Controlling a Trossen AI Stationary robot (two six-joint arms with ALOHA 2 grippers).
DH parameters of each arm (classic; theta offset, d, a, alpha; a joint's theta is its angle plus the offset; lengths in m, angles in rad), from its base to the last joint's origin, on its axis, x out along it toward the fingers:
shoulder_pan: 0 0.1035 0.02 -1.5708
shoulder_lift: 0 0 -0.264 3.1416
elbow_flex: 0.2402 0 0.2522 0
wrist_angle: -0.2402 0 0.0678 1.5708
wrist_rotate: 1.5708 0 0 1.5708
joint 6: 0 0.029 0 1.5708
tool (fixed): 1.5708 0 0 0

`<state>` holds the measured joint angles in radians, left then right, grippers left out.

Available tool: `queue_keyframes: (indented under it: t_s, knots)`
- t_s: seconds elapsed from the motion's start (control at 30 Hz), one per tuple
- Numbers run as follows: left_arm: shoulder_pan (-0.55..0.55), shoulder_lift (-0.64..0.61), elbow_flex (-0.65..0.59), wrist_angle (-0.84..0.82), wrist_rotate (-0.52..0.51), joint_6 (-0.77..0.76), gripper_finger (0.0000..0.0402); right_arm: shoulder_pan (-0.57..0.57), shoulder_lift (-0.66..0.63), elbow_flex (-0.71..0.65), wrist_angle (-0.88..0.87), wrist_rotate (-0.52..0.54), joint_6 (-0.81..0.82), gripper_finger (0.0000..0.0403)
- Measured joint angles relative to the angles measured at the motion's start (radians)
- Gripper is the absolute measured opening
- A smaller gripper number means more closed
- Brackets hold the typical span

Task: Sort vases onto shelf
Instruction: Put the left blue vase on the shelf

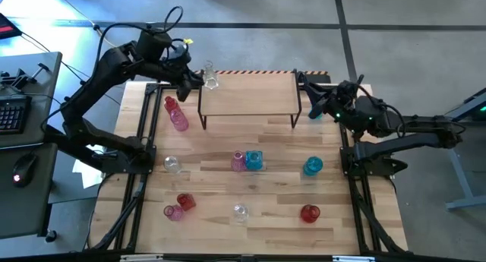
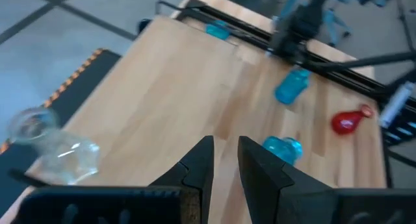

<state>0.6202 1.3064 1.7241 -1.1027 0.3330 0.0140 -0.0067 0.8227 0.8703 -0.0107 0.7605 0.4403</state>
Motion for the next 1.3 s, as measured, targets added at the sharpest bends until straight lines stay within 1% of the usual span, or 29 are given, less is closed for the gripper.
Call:
queue_keyframes:
  t_s: [0.13,0.23,0.33,0.43,0.63,0.83,1.0,1.17,1.3]
  knots:
    - [-0.036,0.000,0.000,0.000,0.001,0.024,0.0062,0.000,0.046,0.042,-0.008,-0.060,-0.008,0.0110]
    - [-0.055,0.000,0.000,0.001,0.001,0.024,0.0062,0.000,0.087,0.098,-0.010,-0.118,-0.081,0.0110]
    - [-0.069,0.000,0.000,0.001,-0.002,0.024,0.0062,0.000,0.128,0.168,-0.034,-0.137,-0.152,0.0110]
    - [-0.078,0.000,0.000,0.002,-0.005,0.016,0.0062,0.000,0.167,0.252,-0.116,-0.140,-0.193,0.0110]
    - [-0.087,0.000,0.000,0.002,-0.006,-0.020,0.0062,0.000,0.255,0.425,-0.325,-0.157,-0.184,0.0110]
    - [-0.087,0.000,-0.001,0.002,-0.015,-0.037,0.0062,0.000,0.377,0.592,-0.522,-0.213,-0.125,0.0110]
    - [-0.087,0.001,-0.001,0.002,-0.016,-0.039,0.0062,0.000,0.486,0.693,-0.689,-0.221,-0.031,0.0110]
    - [-0.087,0.001,-0.001,0.001,-0.016,-0.039,0.0062,0.000,0.585,0.752,-0.808,-0.292,0.053,0.0110]
    - [-0.086,0.001,-0.001,0.001,-0.016,-0.038,0.0062,0.000,0.644,0.760,-0.834,-0.364,0.116,0.0110]
